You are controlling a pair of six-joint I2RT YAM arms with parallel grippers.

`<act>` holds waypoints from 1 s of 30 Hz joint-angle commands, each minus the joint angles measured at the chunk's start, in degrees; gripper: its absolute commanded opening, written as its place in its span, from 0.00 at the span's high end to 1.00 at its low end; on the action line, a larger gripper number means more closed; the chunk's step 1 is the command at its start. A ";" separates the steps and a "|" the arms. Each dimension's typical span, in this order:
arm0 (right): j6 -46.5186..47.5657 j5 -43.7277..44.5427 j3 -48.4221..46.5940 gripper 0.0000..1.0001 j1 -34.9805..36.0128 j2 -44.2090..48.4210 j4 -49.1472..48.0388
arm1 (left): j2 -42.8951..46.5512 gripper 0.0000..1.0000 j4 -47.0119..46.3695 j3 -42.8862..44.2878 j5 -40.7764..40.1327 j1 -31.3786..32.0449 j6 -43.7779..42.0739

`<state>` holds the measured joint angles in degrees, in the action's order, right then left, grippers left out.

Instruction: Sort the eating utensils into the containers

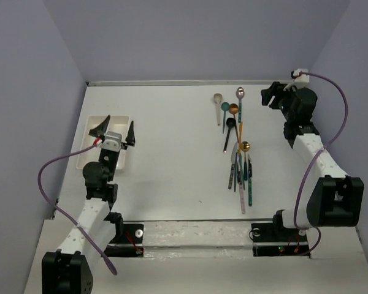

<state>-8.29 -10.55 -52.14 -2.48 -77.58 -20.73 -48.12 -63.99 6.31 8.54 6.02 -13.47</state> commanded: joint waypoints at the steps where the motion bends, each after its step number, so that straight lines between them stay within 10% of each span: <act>1: -1.91 3.65 -12.88 0.32 4.84 -5.37 21.50 | 4.01 0.12 25.14 18.10 5.96 0.04 -3.48; 11: -3.48 14.23 -43.91 0.39 7.40 -34.37 43.49 | -8.39 0.05 73.02 53.80 6.84 0.13 -10.08; 30: -2.08 9.31 -58.34 0.53 8.55 -55.13 48.86 | -9.36 0.01 69.61 48.45 2.98 0.13 -12.19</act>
<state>-11.75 -0.75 -107.42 5.10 -130.69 27.09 -57.54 8.14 55.81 12.60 6.02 -24.86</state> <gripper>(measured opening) 0.469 0.985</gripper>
